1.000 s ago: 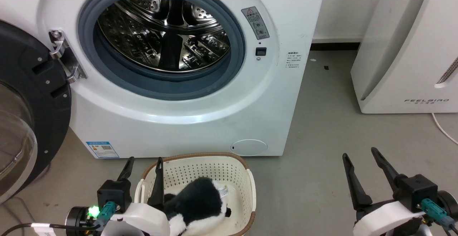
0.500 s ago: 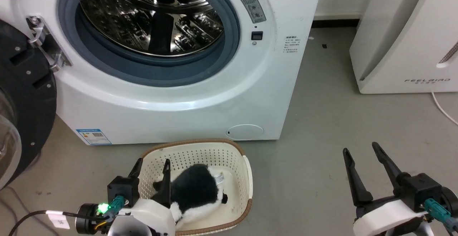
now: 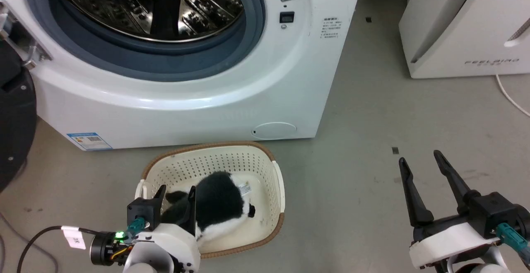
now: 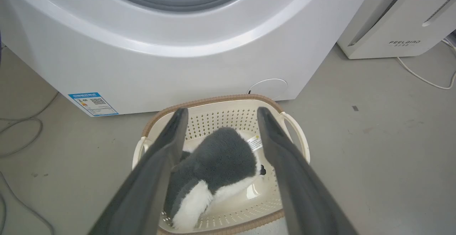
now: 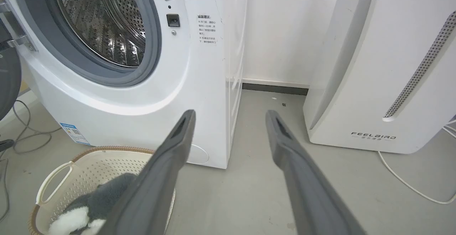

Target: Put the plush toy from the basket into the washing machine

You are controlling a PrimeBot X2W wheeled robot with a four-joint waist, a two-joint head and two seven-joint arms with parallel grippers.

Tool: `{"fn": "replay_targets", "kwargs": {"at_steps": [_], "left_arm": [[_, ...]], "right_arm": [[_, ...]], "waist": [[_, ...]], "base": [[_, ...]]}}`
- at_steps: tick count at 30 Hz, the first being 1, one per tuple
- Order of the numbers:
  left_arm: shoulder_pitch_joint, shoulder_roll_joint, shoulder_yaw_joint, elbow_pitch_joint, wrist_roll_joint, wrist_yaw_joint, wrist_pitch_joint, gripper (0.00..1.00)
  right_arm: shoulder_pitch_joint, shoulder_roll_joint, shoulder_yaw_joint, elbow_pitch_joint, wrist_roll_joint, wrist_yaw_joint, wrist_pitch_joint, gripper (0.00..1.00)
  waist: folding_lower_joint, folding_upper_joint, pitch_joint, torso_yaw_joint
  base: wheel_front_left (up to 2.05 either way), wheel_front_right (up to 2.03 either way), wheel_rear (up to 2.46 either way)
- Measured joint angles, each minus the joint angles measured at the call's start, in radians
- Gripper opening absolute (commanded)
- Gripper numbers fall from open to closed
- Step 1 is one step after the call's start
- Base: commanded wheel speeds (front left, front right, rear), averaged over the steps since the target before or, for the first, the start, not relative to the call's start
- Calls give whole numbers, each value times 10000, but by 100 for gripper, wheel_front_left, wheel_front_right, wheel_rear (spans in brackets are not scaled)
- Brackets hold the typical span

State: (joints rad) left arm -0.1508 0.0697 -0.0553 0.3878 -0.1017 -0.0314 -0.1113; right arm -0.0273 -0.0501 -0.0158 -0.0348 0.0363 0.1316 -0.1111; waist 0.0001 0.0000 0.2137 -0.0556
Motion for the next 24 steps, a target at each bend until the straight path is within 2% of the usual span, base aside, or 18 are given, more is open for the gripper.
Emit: {"fn": "replay_targets", "kwargs": {"at_steps": [8,24], "left_arm": [[-763,148,-138,1321,-151,-159,-148,100],[-2564,905,-665,3891,-462,-439,-209,100]], "right_arm": [[-150,0,58,-61,6,0,-157,100],[-598,0,174,-242,462,0,-499,100]], "waist": [[0,0,695,-211],[0,0,2181,-766]], "base": [[0,0,0],[0,0,0]]}}
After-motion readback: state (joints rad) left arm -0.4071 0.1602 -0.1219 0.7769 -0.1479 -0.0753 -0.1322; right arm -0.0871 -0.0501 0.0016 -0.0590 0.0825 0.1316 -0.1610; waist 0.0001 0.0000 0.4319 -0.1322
